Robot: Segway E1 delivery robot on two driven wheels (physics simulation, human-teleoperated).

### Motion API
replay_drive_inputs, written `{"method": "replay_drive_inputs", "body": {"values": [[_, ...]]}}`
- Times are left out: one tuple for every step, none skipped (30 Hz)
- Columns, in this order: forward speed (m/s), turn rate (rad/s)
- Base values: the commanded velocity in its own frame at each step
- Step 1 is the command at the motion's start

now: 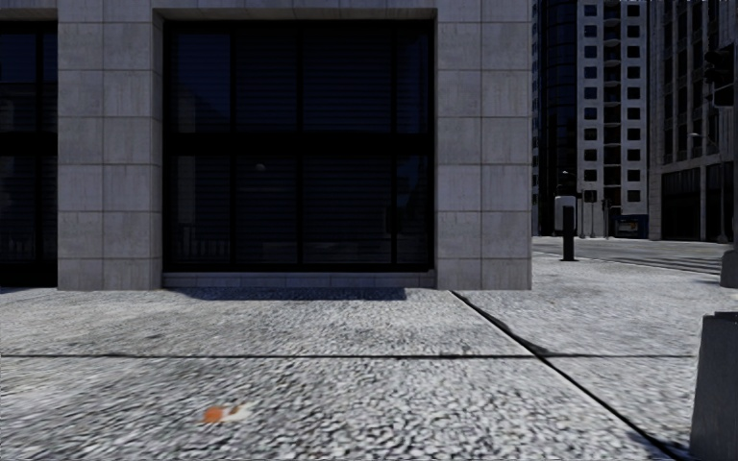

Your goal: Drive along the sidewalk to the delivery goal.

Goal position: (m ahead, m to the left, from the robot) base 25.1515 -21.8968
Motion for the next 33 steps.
{"method": "replay_drive_inputs", "body": {"values": [[1.56, 0.00], [1.57, 0.00], [1.57, 0.00], [1.57, 0.00], [1.57, 0.00], [1.58, -0.16], [1.58, -0.28], [1.58, -0.31], [1.57, -0.32], [1.57, -0.33], [1.57, -0.33], [1.57, -0.33], [1.57, -0.33], [1.57, -0.33], [1.57, -0.35], [1.57, -0.37], [1.57, -0.40], [1.57, -0.44], [1.57, -0.49], [1.57, -0.51], [1.57, -0.51], [1.57, -0.52], [1.57, -0.52], [1.57, -0.53], [1.57, -0.59], [1.57, -0.64], [1.57, -0.64], [1.56, -0.66], [1.56, -0.66], [1.56, -0.67], [1.56, -0.67], [1.56, -0.67], [1.56, -0.67]]}}
